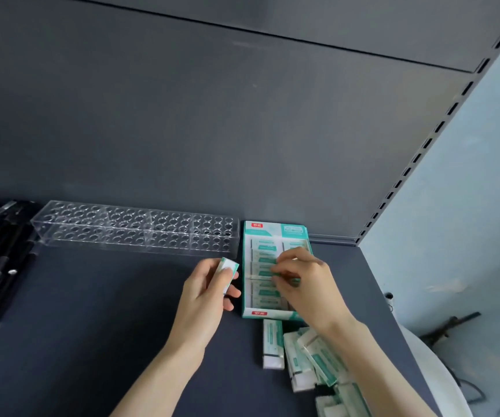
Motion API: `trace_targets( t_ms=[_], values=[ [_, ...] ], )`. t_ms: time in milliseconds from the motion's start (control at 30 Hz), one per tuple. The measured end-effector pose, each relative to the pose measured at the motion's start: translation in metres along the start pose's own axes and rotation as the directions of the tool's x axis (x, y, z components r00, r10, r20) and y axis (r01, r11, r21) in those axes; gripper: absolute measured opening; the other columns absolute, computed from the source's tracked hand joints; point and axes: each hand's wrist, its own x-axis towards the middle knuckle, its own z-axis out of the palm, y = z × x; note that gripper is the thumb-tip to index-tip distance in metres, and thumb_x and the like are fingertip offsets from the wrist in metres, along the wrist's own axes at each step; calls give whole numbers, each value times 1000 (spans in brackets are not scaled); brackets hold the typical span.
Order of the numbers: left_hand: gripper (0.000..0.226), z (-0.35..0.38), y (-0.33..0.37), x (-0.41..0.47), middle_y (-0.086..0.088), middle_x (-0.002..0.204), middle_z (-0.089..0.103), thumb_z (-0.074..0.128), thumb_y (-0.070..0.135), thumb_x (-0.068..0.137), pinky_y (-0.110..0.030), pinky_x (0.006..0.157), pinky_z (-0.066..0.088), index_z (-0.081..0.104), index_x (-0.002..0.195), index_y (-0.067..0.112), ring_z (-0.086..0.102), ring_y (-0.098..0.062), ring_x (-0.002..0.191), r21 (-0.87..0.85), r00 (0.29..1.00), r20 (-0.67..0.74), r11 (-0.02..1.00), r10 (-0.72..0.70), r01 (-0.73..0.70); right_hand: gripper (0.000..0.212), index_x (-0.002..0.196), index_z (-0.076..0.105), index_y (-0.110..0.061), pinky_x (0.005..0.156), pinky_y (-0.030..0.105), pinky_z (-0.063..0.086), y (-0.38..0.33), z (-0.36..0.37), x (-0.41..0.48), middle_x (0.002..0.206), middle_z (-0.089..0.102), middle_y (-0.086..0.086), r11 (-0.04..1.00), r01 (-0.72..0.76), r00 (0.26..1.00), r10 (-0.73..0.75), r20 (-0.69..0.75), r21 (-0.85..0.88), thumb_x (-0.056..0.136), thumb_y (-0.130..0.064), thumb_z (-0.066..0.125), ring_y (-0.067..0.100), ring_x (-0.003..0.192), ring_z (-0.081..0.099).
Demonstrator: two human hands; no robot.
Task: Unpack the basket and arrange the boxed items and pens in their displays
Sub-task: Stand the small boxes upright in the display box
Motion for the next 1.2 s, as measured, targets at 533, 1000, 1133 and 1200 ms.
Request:
trace_targets(
  t_ms=[533,1000,1133,1200],
  values=[
    [21,-1,9,-9,-5,83,73,72,23,72,-20,59,52,69,90,12,67,-15,70,-81,974,132,981,186,-177,15,101,67,-11,66,21,52,-24,-23,-12,85,71,-2,725,-185,977,62,205,663,86,-12,64,14,66,66],
    [48,0,-6,-9,25,118,59,78,18,76,-13,98,40,57,116,34,48,12,115,325,948,196,896,250,-303,28,79,71,-20,76,15,50,7,-36,-24,95,67,-2,888,-90,991,126,-52,452,75,8,71,7,85,67],
    [76,2,-12,-8,39,126,39,78,41,73,-10,101,26,34,135,46,33,20,118,473,953,250,837,172,-275,21,83,74,-17,80,6,43,25,-42,-21,94,63,-19,992,-37,987,55,-150,122,73,1,75,5,89,62],
    [70,4,-14,-9,46,114,40,76,39,75,3,92,24,32,126,53,35,31,108,502,929,292,790,228,-352,21,85,75,-18,81,0,37,30,-40,-19,93,61,-23,999,-26,989,29,-147,24,72,-1,77,10,91,58]
  ],
)
